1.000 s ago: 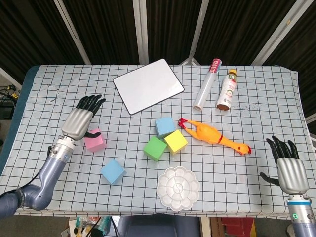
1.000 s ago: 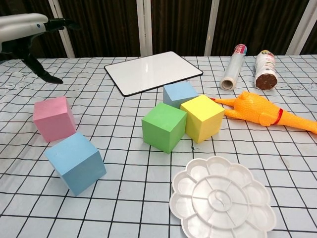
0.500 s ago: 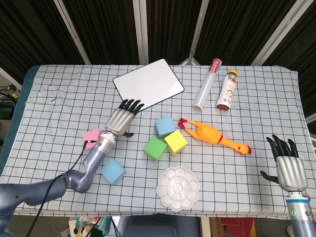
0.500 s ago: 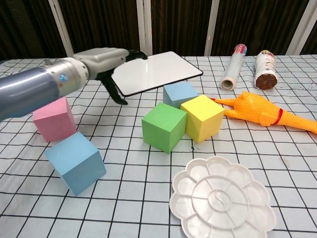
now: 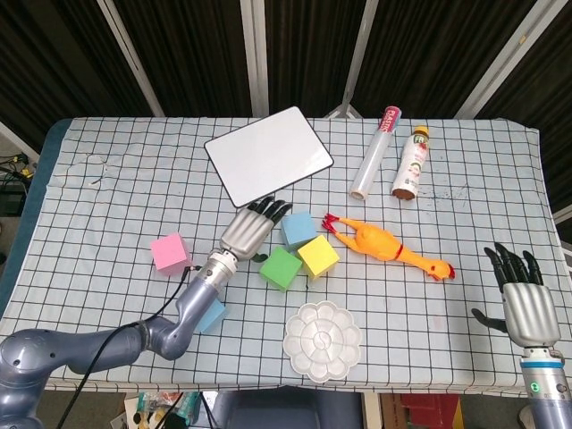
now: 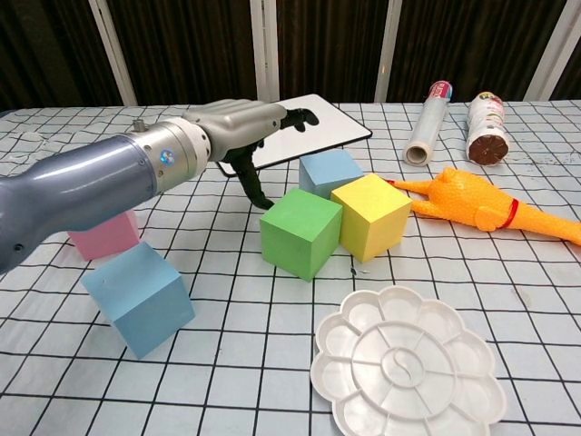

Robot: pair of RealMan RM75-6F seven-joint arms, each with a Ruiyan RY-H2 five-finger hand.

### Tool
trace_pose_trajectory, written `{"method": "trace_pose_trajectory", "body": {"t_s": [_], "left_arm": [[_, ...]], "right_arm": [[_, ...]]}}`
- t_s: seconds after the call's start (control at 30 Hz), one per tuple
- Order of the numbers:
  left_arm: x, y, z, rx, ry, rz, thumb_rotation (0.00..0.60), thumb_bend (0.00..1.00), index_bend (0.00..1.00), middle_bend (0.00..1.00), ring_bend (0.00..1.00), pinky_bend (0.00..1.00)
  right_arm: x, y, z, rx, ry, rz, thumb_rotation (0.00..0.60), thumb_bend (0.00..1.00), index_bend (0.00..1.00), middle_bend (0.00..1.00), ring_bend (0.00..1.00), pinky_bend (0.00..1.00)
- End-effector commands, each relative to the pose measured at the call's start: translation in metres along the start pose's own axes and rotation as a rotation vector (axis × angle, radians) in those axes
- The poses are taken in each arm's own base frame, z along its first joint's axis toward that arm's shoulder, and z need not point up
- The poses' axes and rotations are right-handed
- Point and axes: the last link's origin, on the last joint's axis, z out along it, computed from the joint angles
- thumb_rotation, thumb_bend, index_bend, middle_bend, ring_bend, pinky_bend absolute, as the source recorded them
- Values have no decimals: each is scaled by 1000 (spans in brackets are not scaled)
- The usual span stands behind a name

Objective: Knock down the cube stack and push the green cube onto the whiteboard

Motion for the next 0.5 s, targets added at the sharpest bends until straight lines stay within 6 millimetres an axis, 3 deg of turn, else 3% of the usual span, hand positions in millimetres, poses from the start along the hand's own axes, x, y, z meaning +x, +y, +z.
{"method": "trace_pose_trajectory", "body": {"t_s": [0.03,0.13,0.23,0.5], "left_arm": [[5,-12,-15,29,-27,16,600,39,46,187,205,380],[4,-18,-23,41,-72,4,600,39,36,165,192,361],[3,-21,-27,43,-121,-30,600,36,31,127,115,263],[1,-13,-30,-8,-217,-80,600,0,21,56,16,158]], "right_arm": [[-1,-1,-1,5,-5,1,600,27,112,67,128,37],[-2,-2,0,3,-7,-4,600,27,112,67,129,37],[-4,-3,0,1,-10,-8,600,27,112,67,129,37],[-5,-4,2,-1,-14,-11,600,27,112,67,129,37]]}}
